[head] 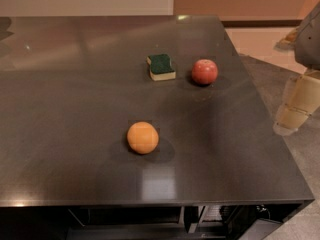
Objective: Pick apple
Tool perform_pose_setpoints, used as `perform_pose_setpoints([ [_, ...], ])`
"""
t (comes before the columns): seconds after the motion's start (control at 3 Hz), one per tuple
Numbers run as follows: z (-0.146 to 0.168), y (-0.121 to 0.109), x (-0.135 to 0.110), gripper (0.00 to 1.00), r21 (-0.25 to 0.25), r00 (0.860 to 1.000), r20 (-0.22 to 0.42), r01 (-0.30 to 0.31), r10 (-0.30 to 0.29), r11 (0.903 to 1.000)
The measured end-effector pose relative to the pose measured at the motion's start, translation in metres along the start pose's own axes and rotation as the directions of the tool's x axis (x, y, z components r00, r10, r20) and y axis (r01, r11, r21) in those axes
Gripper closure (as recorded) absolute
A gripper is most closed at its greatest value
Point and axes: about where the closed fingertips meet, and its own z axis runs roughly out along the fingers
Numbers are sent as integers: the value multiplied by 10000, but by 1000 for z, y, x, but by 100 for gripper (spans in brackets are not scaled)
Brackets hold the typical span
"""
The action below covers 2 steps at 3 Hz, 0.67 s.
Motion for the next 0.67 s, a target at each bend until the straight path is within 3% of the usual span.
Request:
perform_pose_setpoints([
  [0.67,19,-17,-14,0,56,9999,139,73,-73,10000],
])
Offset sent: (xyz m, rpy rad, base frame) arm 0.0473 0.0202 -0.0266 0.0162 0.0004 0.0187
